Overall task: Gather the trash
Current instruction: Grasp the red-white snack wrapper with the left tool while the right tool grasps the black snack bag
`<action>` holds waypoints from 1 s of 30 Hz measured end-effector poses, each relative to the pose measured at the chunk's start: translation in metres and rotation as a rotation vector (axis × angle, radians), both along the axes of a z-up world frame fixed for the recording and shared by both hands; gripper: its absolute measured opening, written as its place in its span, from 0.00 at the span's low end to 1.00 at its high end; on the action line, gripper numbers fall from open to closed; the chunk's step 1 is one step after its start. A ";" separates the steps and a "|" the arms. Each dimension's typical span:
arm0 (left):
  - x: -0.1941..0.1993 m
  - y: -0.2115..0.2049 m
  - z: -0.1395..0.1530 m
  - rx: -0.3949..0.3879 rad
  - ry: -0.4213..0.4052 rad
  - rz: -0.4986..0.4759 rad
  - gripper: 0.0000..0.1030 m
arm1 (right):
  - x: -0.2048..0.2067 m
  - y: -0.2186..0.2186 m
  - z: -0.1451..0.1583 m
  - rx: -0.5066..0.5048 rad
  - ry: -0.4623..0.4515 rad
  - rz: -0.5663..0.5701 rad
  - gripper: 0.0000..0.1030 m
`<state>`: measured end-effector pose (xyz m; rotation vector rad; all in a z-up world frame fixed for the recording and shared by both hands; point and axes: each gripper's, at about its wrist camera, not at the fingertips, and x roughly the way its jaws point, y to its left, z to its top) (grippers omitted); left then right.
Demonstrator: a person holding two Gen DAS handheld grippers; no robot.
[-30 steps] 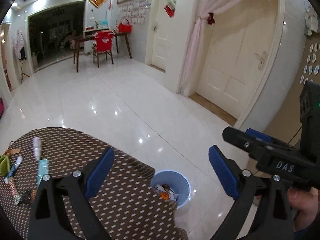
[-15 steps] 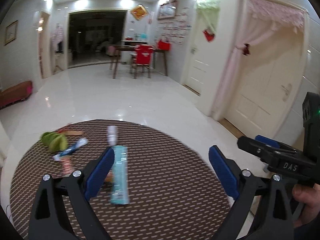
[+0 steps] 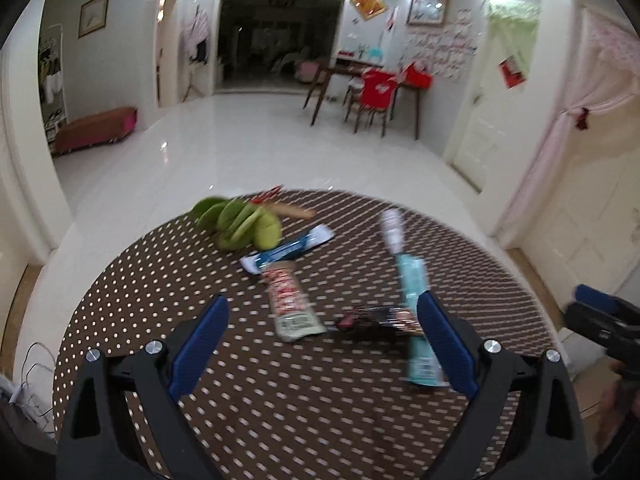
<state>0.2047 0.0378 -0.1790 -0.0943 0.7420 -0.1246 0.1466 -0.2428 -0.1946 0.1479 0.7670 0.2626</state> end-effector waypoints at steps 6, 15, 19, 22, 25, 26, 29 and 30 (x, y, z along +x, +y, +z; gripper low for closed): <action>0.045 0.008 -0.041 0.057 0.117 0.007 0.71 | 0.017 0.021 -0.016 -0.043 0.038 0.070 0.94; 0.061 0.008 -0.058 0.056 0.160 -0.045 0.23 | 0.049 0.079 -0.041 -0.109 0.069 0.257 0.94; 0.042 0.022 -0.055 0.020 0.154 -0.027 0.14 | 0.061 0.116 -0.056 -0.206 0.046 0.351 0.94; 0.020 0.036 -0.054 -0.011 0.154 -0.003 0.13 | 0.067 0.137 -0.066 -0.244 0.037 0.400 0.75; 0.001 0.045 -0.056 -0.033 0.152 0.011 0.13 | 0.071 0.153 -0.081 -0.319 0.049 0.420 0.40; -0.005 0.047 -0.056 -0.036 0.150 0.017 0.13 | 0.072 0.153 -0.081 -0.285 0.050 0.420 0.33; -0.023 0.055 -0.055 -0.058 0.146 0.038 0.13 | 0.064 0.156 -0.081 -0.282 0.063 0.417 0.32; -0.029 0.056 -0.055 -0.063 0.144 0.041 0.13 | 0.058 0.156 -0.080 -0.259 0.065 0.423 0.32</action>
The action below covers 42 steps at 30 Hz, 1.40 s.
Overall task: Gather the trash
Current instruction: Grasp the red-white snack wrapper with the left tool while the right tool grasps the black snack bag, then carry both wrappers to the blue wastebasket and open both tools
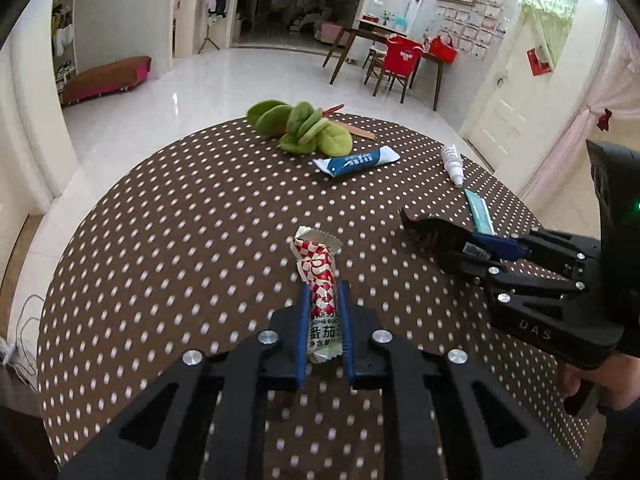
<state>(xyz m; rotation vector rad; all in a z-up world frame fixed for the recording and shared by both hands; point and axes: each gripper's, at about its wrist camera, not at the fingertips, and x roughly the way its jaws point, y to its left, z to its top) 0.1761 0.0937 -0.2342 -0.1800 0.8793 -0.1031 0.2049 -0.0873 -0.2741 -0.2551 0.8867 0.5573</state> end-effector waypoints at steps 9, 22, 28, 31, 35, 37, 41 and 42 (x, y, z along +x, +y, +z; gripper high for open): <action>-0.038 -0.006 0.015 -0.027 -0.036 -0.012 0.12 | -0.037 -0.036 0.023 0.200 0.046 -0.053 0.32; -0.053 -0.062 0.057 -0.017 -0.113 -0.098 0.12 | -0.071 -0.107 0.069 0.301 -0.047 -0.172 0.32; -0.052 -0.115 0.081 -0.013 -0.159 -0.189 0.12 | -0.087 -0.185 0.088 0.364 -0.097 -0.302 0.32; -0.049 -0.147 0.085 -0.021 -0.168 -0.236 0.12 | -0.095 -0.230 0.088 0.368 -0.107 -0.388 0.32; -0.049 -0.191 0.086 -0.023 -0.169 -0.316 0.12 | -0.104 -0.291 0.078 0.369 -0.101 -0.517 0.32; -0.048 -0.219 0.085 -0.022 -0.166 -0.368 0.12 | -0.109 -0.315 0.069 0.372 -0.095 -0.574 0.32; -0.044 -0.256 0.081 -0.024 -0.152 -0.436 0.12 | -0.122 -0.359 0.046 0.378 -0.063 -0.692 0.32; -0.042 -0.270 0.079 -0.024 -0.145 -0.461 0.12 | -0.125 -0.367 0.041 0.379 -0.056 -0.713 0.32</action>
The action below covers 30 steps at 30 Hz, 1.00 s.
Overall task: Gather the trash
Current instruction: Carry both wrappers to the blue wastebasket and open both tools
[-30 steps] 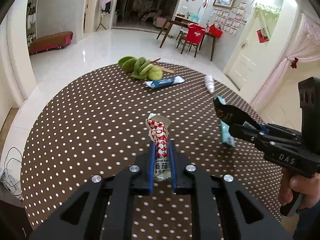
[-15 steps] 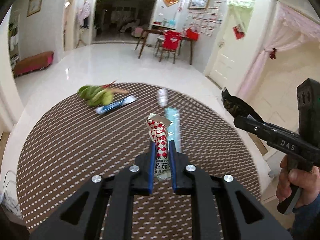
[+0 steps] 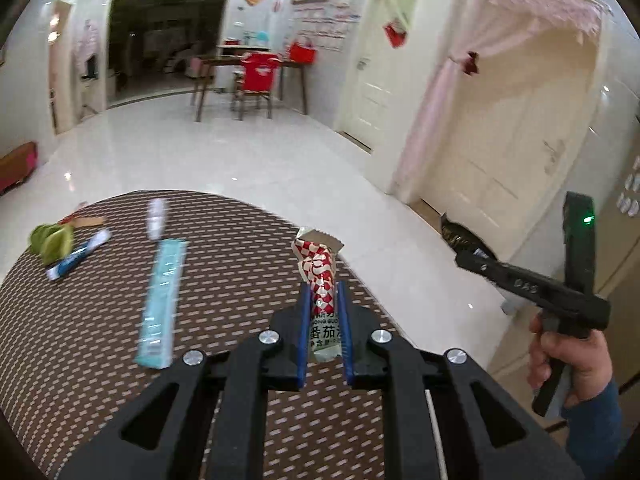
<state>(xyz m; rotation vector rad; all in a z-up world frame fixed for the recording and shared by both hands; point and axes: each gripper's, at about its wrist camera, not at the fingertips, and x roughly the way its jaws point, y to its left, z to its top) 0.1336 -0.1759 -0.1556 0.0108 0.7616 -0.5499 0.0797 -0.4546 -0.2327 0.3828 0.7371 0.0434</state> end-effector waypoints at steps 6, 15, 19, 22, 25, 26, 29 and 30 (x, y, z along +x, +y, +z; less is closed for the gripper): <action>0.009 -0.049 -0.012 0.026 0.012 -0.081 0.12 | 0.005 -0.036 -0.035 0.020 0.072 -0.065 0.32; 0.034 -0.114 -0.036 0.080 0.057 -0.161 0.12 | 0.030 -0.071 -0.092 0.082 0.174 -0.104 0.56; 0.046 -0.146 -0.053 0.103 0.094 -0.205 0.12 | 0.028 -0.093 -0.102 0.121 0.182 -0.156 0.76; 0.059 -0.172 -0.070 0.110 0.151 -0.243 0.12 | 0.024 -0.110 -0.103 0.143 0.165 -0.191 0.83; 0.068 -0.194 -0.088 0.117 0.204 -0.283 0.12 | 0.015 -0.122 -0.098 0.151 0.144 -0.222 0.87; 0.072 -0.203 -0.096 0.122 0.232 -0.298 0.12 | 0.012 -0.127 -0.096 0.154 0.137 -0.231 0.87; 0.081 -0.216 -0.112 0.134 0.286 -0.319 0.14 | 0.004 -0.138 -0.088 0.162 0.109 -0.255 0.90; 0.083 -0.219 -0.116 0.136 0.298 -0.321 0.14 | -0.001 -0.142 -0.086 0.161 0.097 -0.265 0.90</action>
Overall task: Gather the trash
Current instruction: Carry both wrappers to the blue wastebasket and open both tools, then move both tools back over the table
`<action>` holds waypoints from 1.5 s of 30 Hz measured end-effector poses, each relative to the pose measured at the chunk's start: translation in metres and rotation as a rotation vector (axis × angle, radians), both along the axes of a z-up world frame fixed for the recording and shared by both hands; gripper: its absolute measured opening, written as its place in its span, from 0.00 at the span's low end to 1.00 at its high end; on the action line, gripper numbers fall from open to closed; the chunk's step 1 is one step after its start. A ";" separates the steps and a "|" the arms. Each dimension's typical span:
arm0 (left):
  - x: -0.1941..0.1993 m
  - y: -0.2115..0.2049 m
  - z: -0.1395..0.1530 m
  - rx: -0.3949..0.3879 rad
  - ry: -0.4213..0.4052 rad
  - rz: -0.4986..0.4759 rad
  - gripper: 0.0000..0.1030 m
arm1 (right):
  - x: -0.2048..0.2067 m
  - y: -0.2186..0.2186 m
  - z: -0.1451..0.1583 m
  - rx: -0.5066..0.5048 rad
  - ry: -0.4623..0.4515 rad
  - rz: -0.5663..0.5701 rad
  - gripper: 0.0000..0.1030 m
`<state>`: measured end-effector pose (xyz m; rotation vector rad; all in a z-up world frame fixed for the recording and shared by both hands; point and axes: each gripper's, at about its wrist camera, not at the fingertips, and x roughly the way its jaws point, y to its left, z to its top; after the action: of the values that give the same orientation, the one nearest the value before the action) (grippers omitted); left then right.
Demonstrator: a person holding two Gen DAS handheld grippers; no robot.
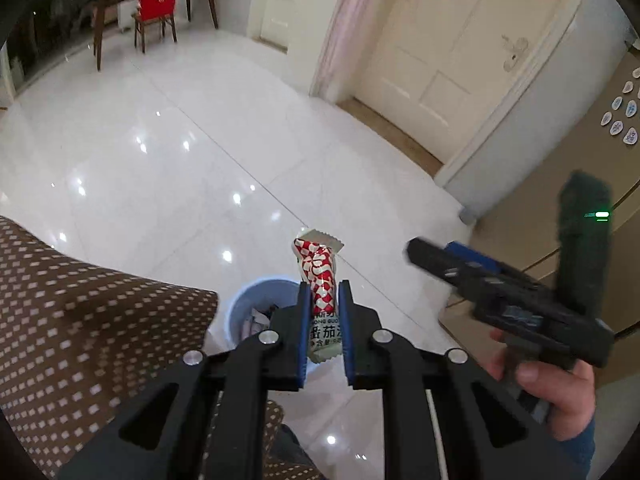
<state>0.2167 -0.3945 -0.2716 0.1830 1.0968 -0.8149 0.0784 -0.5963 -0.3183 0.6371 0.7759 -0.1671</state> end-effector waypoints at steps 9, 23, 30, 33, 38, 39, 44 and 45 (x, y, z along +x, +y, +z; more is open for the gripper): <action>0.015 0.013 0.008 -0.026 -0.007 0.119 0.89 | -0.005 0.003 0.017 -0.021 -0.038 -0.041 0.94; -0.014 0.073 0.075 -0.098 -0.159 0.209 0.90 | -0.009 0.047 0.063 -0.106 -0.078 -0.037 0.94; -0.031 0.111 0.101 -0.122 -0.220 0.226 0.91 | -0.007 0.079 0.090 -0.152 -0.107 0.005 0.94; -0.038 0.131 0.109 -0.126 -0.250 0.243 0.91 | -0.006 0.097 0.099 -0.166 -0.116 0.031 0.94; -0.043 0.172 0.118 -0.119 -0.286 0.283 0.91 | 0.000 0.130 0.114 -0.192 -0.132 0.089 0.94; -0.044 0.184 0.118 -0.116 -0.291 0.295 0.91 | 0.002 0.139 0.117 -0.196 -0.137 0.104 0.94; -0.039 0.237 0.113 -0.084 -0.314 0.380 0.91 | 0.008 0.179 0.123 -0.212 -0.143 0.172 0.94; -0.035 0.252 0.109 -0.079 -0.311 0.408 0.91 | 0.011 0.188 0.123 -0.217 -0.143 0.189 0.94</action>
<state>0.1815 -0.1423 -0.1624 0.0147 0.7711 -0.4431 0.0890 -0.4082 -0.1950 0.3639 0.6650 -0.0308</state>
